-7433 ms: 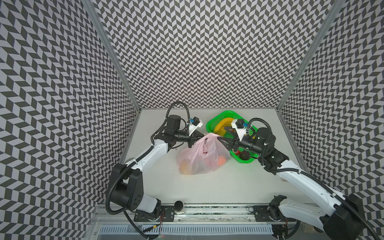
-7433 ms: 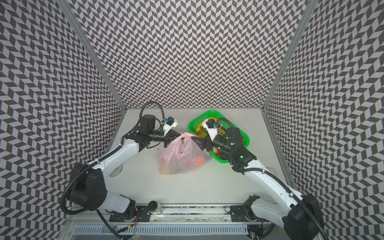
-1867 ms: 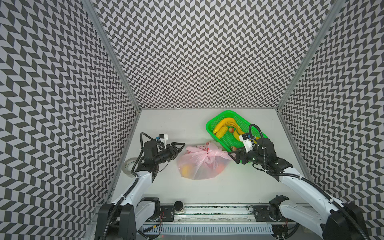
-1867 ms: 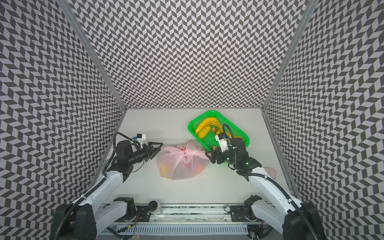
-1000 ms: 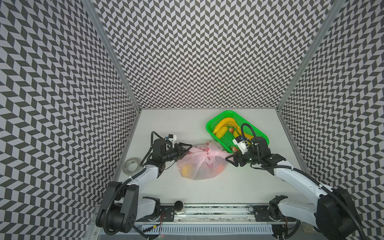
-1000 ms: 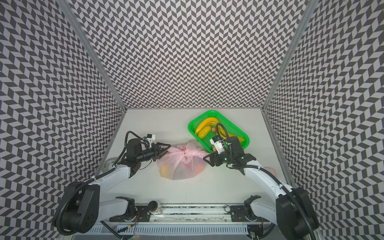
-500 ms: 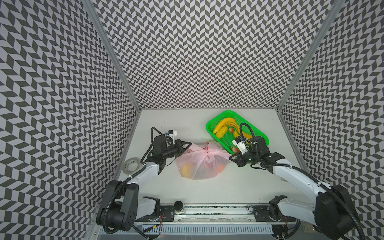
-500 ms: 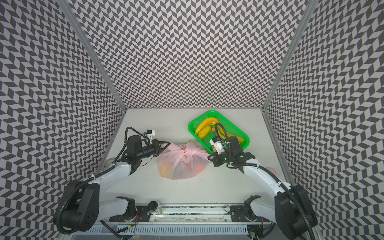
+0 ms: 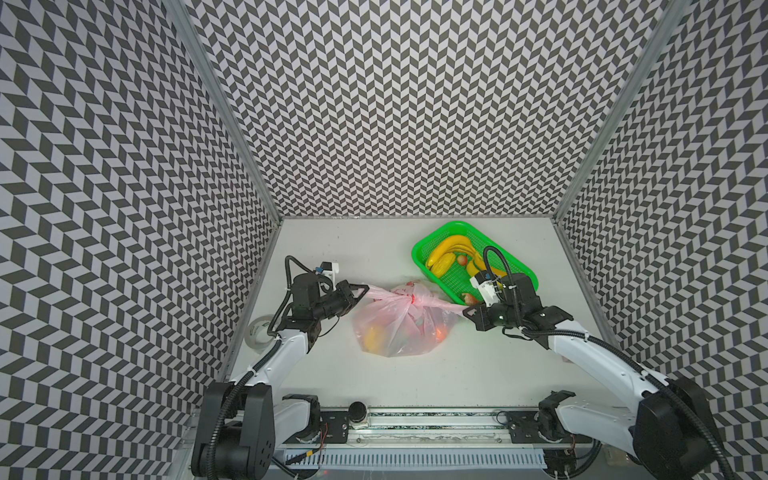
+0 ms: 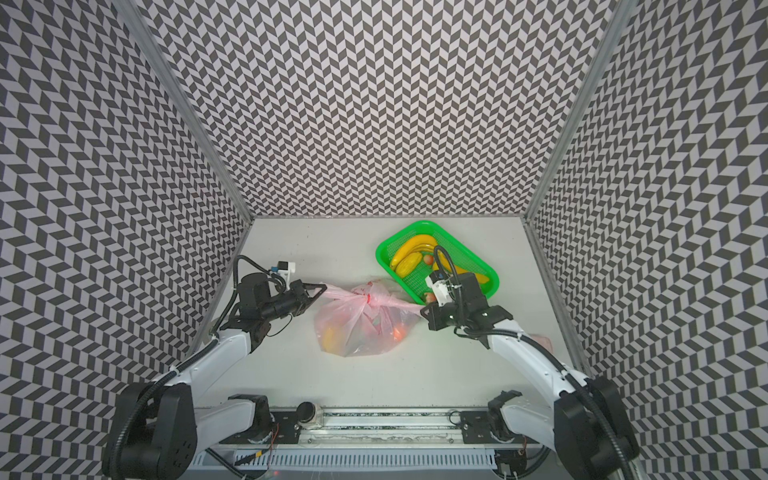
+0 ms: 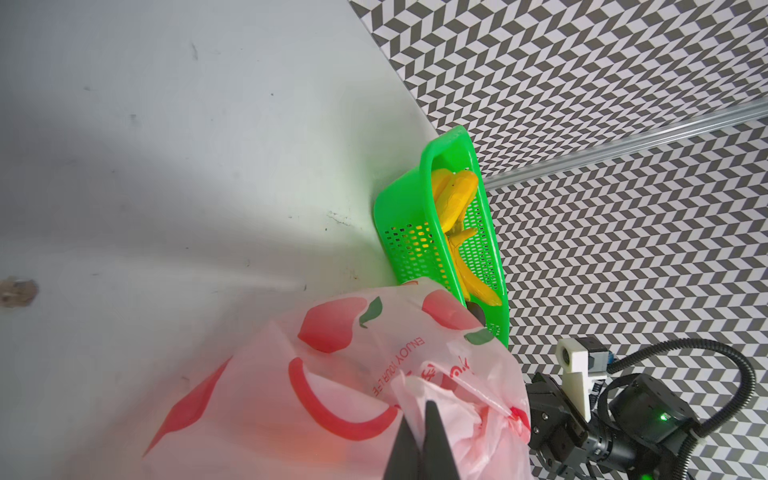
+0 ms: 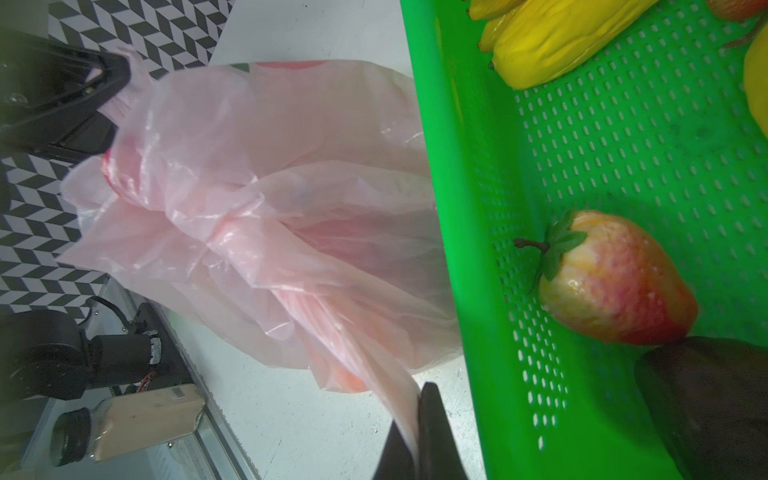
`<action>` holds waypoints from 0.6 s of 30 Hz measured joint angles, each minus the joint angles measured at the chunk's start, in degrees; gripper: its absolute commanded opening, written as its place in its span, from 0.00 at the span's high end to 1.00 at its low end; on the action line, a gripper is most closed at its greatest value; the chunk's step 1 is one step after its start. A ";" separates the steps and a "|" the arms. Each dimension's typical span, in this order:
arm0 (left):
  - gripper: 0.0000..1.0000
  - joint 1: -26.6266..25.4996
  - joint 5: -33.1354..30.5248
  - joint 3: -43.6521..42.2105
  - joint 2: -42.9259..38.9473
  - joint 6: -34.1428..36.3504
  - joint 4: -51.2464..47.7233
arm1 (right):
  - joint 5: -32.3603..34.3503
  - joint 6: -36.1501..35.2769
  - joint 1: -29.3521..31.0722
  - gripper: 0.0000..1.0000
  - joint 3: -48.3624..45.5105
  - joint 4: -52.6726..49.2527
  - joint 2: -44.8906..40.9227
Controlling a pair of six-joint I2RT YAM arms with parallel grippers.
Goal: Place the fake fruits into the plastic bag and tie a complex knot
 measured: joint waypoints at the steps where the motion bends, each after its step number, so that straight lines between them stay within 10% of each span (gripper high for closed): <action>1: 1.00 0.35 0.04 -0.22 -0.33 0.35 -0.42 | -0.55 0.13 0.00 1.00 -0.04 0.42 -0.02; 4: 0.99 1.11 0.15 -0.61 -1.05 0.94 -0.42 | -3.41 0.15 -0.09 0.74 -0.42 1.81 -0.57; 10: 0.52 2.45 -1.55 -0.55 -4.61 4.94 -0.98 | -6.95 0.33 -0.70 0.34 -0.42 3.63 -3.04; 18: 0.12 3.69 -9.14 3.39 -15.82 13.86 -4.96 | 1.66 -0.09 -4.07 0.05 2.51 4.63 -9.77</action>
